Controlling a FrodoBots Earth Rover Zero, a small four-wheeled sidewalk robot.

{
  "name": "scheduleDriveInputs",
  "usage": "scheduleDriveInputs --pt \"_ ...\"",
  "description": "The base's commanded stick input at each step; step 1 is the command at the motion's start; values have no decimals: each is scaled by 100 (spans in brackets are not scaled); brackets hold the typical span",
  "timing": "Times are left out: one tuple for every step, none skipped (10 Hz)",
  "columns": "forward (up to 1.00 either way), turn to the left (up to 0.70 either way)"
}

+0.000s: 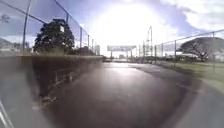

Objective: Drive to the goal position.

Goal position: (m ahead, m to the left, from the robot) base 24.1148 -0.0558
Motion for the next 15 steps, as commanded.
scheduleDriveInputs --pt "70 -18" --pt "70 -2" --pt "70 0" --pt "70 0" --pt "70 0" --pt "70 0" --pt "70 0" --pt "70 0" --pt "70 0" --pt "70 0" --pt "70 0" --pt "70 0" --pt "70 0" --pt "70 0" --pt "70 0"
